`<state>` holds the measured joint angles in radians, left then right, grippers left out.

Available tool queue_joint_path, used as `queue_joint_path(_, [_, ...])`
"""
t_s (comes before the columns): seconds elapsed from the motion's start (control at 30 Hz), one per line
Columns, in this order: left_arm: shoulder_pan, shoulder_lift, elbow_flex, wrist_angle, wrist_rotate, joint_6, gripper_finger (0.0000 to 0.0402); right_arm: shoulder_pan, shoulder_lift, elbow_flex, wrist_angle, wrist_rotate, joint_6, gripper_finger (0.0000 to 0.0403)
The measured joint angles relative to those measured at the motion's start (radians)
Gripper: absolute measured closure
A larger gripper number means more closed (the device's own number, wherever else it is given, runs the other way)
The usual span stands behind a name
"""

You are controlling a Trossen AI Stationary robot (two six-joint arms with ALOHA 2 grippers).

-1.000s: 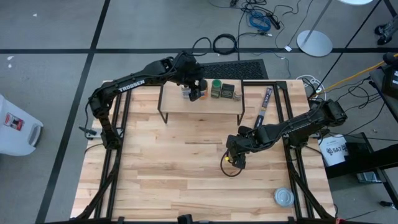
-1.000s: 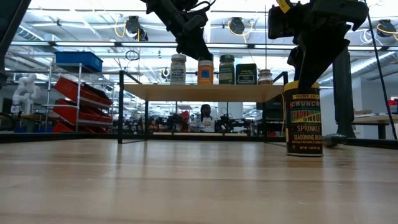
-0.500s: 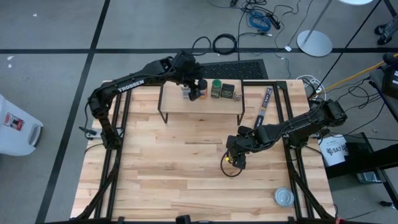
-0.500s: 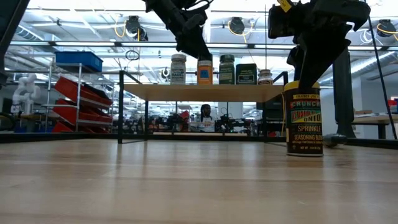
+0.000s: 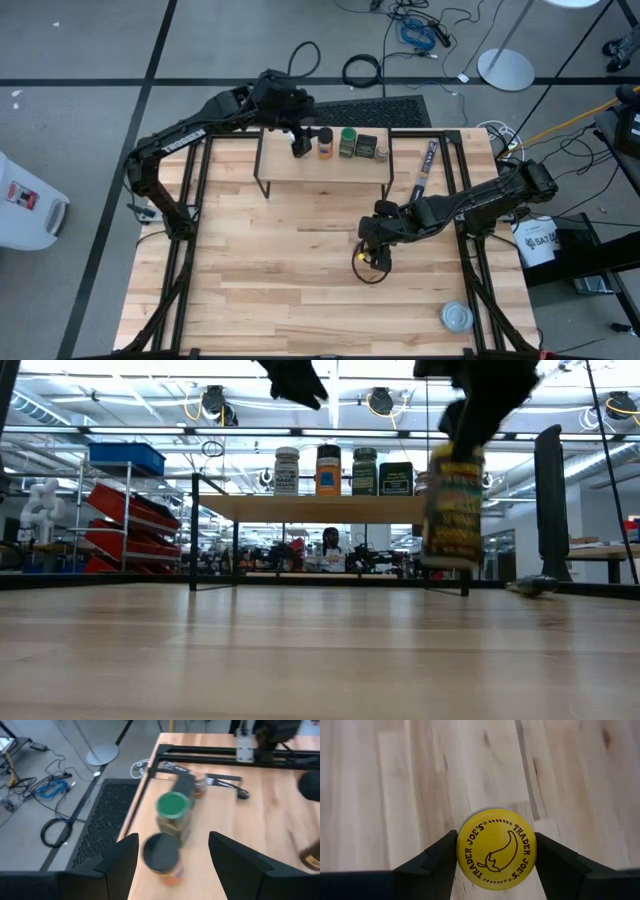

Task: Shelf spices
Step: Put the yellow seasoning bottle on the shelf

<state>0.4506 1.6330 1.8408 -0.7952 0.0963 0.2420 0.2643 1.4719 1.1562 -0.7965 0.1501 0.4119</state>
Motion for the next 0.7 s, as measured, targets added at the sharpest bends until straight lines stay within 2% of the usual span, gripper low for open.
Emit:
queue_joint_path(0.17, [-0.049,-0.048,0.0,-0.054,0.0,-0.005,0.0152,-0.028,0.0,0.111,-0.015,0.007,-0.08,0.0188])
queue_joint_path(0.5, [-0.178,-0.078,0.0,-0.201,-0.043,-0.107,0.0152,-0.112,-0.001,0.285,-0.018,0.011,-0.273,0.0188])
queue_joint_path(0.7, [-0.299,-0.077,-0.093,-0.14,-0.098,-0.131,0.0152,-0.157,-0.002,0.307,-0.009,0.013,-0.341,0.0186])
